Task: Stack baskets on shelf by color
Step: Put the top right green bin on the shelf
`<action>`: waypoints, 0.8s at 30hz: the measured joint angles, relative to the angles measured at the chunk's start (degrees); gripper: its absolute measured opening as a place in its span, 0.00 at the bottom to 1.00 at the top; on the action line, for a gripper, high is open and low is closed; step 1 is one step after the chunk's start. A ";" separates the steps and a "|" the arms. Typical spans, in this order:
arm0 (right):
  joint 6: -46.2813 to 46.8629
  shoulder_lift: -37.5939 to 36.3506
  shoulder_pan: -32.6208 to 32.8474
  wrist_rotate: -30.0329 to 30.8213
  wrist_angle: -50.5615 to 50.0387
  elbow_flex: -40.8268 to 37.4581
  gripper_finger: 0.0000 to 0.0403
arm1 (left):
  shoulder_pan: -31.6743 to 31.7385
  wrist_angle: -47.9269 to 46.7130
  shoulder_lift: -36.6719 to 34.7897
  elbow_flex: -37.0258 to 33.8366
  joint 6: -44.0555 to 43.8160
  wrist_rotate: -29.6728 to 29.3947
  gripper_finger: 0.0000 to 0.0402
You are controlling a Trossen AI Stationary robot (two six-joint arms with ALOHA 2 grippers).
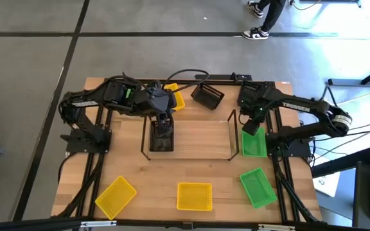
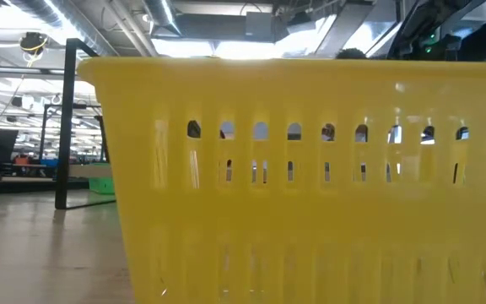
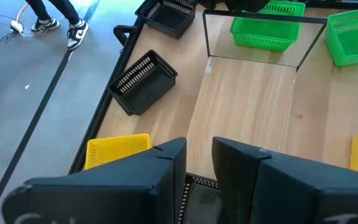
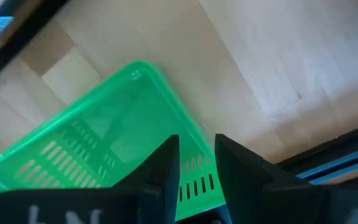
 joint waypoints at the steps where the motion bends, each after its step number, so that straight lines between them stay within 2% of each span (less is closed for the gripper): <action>1: -0.08 0.69 0.00 0.49 0.29 0.00 0.25 | 0.00 0.00 0.00 0.00 0.00 0.00 0.17; 13: -4.99 5.96 0.00 1.33 1.29 0.15 0.25 | 0.00 -0.02 0.00 0.00 -0.02 -0.02 0.17; 24: -6.55 6.32 0.00 1.30 1.25 0.15 0.25 | 0.00 -0.02 0.02 -0.02 -0.26 -0.02 0.17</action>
